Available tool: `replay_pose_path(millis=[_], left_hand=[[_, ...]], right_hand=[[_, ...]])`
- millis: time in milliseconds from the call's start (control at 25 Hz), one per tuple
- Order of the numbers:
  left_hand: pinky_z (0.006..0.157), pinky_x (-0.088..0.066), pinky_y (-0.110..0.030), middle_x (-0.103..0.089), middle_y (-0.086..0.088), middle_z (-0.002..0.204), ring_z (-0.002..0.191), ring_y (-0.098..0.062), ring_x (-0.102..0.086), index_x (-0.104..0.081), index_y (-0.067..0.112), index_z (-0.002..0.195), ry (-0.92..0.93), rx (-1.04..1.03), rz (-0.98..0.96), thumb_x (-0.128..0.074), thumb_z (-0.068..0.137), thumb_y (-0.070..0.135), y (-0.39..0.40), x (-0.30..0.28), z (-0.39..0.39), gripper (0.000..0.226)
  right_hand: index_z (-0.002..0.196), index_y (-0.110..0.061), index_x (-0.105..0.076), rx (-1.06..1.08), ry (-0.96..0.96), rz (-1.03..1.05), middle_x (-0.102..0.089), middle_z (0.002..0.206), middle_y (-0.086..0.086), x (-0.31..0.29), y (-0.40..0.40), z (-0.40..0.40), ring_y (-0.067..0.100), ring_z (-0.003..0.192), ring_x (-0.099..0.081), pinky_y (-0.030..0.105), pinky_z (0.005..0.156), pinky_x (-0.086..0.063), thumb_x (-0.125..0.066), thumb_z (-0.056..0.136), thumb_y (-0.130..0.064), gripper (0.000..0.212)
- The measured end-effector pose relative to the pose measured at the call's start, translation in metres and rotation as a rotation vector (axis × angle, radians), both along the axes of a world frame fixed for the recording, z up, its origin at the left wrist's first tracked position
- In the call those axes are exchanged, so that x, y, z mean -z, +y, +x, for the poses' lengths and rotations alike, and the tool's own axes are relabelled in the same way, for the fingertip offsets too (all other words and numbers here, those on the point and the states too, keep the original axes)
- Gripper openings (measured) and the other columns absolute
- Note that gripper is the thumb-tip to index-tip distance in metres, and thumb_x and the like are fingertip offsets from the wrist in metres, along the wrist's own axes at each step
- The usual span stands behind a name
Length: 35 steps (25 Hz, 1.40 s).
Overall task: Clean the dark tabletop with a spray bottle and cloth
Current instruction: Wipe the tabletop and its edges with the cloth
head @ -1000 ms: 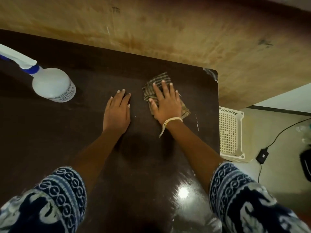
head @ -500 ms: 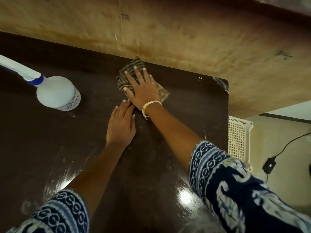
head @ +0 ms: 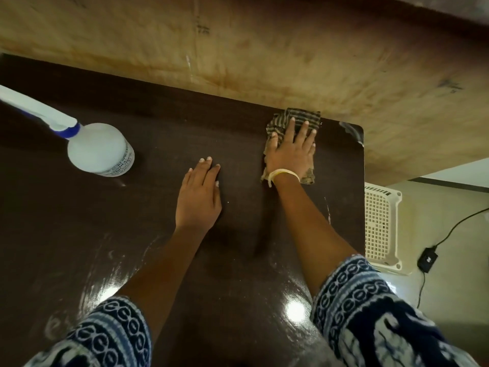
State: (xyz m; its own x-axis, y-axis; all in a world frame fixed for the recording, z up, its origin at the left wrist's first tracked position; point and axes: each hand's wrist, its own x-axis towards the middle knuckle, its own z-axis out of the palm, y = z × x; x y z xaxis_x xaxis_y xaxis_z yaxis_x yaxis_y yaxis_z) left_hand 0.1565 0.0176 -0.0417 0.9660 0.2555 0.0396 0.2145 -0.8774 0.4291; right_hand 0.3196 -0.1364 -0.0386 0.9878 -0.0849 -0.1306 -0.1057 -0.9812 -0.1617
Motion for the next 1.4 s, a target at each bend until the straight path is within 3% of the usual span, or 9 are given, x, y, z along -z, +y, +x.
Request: replay_pose_path(millis=[120, 240, 360, 440, 720, 880, 1080, 1240, 1400], left_hand=[[0.119, -0.026, -0.043, -0.043, -0.011, 0.151, 0.144, -0.024, -0.033, -0.050, 0.009, 0.140, -0.015, -0.005, 0.004, -0.044, 0.099, 0.016, -0.001, 0.004, 0.000, 0.042], [0.119, -0.026, -0.043, -0.047, -0.011, 0.147, 0.142, -0.026, -0.036, -0.052, 0.008, 0.137, -0.048, 0.000, -0.015, -0.046, 0.098, 0.014, 0.000, 0.007, -0.001, 0.040], [0.119, -0.027, -0.042, -0.049, -0.011, 0.144, 0.139, -0.026, -0.039, -0.052, 0.008, 0.137, -0.061, -0.001, -0.029, -0.045, 0.098, 0.015, 0.001, 0.008, -0.003, 0.040], [0.119, -0.027, -0.041, -0.046, -0.011, 0.148, 0.141, -0.024, -0.038, -0.051, 0.008, 0.139, -0.061, 0.005, -0.014, -0.044, 0.098, 0.016, 0.000, 0.006, -0.002, 0.042], [0.119, -0.026, -0.040, -0.045, -0.012, 0.149, 0.143, -0.024, -0.035, -0.051, 0.007, 0.140, -0.044, 0.010, 0.003, -0.041, 0.099, 0.017, 0.001, 0.004, -0.002, 0.042], [0.118, -0.028, -0.043, -0.049, -0.014, 0.146, 0.140, -0.027, -0.039, -0.054, 0.005, 0.135, -0.059, 0.051, 0.013, -0.041, 0.098, 0.016, 0.016, 0.003, -0.018, 0.041], [0.118, -0.027, -0.045, -0.049, -0.015, 0.144, 0.140, -0.029, -0.039, -0.056, 0.005, 0.132, -0.056, -0.095, 0.055, -0.045, 0.097, 0.017, 0.063, 0.004, -0.093, 0.038], [0.117, -0.028, -0.048, -0.049, -0.016, 0.143, 0.139, -0.030, -0.040, -0.056, 0.003, 0.131, -0.067, -0.120, 0.091, -0.039, 0.097, 0.020, 0.104, 0.009, -0.148, 0.042], [0.117, -0.027, -0.046, -0.048, -0.015, 0.145, 0.140, -0.029, -0.039, -0.054, 0.003, 0.134, -0.066, -0.090, 0.091, -0.039, 0.097, 0.020, 0.132, 0.003, -0.176, 0.043]], right_hand=[[0.156, -0.025, -0.008, -0.168, 0.024, 0.019, -0.002, 0.163, 0.010, -0.003, 0.071, 0.007, 0.033, 0.150, 0.004, 0.047, 0.121, -0.005, -0.024, 0.099, -0.053, 0.065], [0.155, -0.029, -0.013, -0.589, 0.027, 0.014, -0.006, 0.163, 0.007, -0.007, 0.138, 0.006, 0.031, 0.150, 0.000, 0.046, 0.121, -0.008, -0.025, 0.099, -0.054, 0.063], [0.154, -0.034, -0.016, -0.942, 0.066, 0.009, -0.010, 0.163, 0.001, -0.007, 0.148, 0.006, 0.025, 0.150, -0.003, 0.043, 0.121, -0.011, -0.028, 0.100, -0.052, 0.058], [0.153, -0.036, -0.020, -0.915, 0.036, 0.043, -0.013, 0.163, -0.002, -0.005, 0.121, 0.023, 0.023, 0.150, -0.005, 0.043, 0.121, -0.012, -0.030, 0.100, -0.050, 0.056], [0.153, -0.031, -0.021, -0.273, -0.057, 0.011, -0.015, 0.162, 0.004, 0.001, -0.040, 0.026, 0.027, 0.150, -0.007, 0.046, 0.120, -0.014, -0.030, 0.099, -0.049, 0.058], [0.156, -0.028, -0.010, -0.067, -0.012, -0.033, -0.005, 0.163, 0.008, -0.001, 0.004, 0.007, 0.031, 0.150, 0.000, 0.046, 0.121, -0.007, -0.023, 0.100, -0.051, 0.062], [0.154, -0.034, -0.011, -0.520, 0.015, -0.003, -0.005, 0.164, 0.005, -0.003, 0.126, 0.001, 0.030, 0.150, 0.001, 0.045, 0.121, -0.007, -0.024, 0.099, -0.053, 0.060], [0.153, -0.038, -0.017, -0.879, -0.002, -0.034, -0.012, 0.163, 0.001, -0.005, 0.163, -0.028, 0.027, 0.150, -0.005, 0.045, 0.120, -0.012, -0.028, 0.100, -0.047, 0.054], [0.151, -0.040, -0.021, -0.932, -0.052, -0.041, -0.014, 0.163, -0.002, 0.000, 0.148, -0.075, 0.025, 0.150, -0.008, 0.044, 0.119, -0.014, -0.030, 0.100, -0.044, 0.052]])
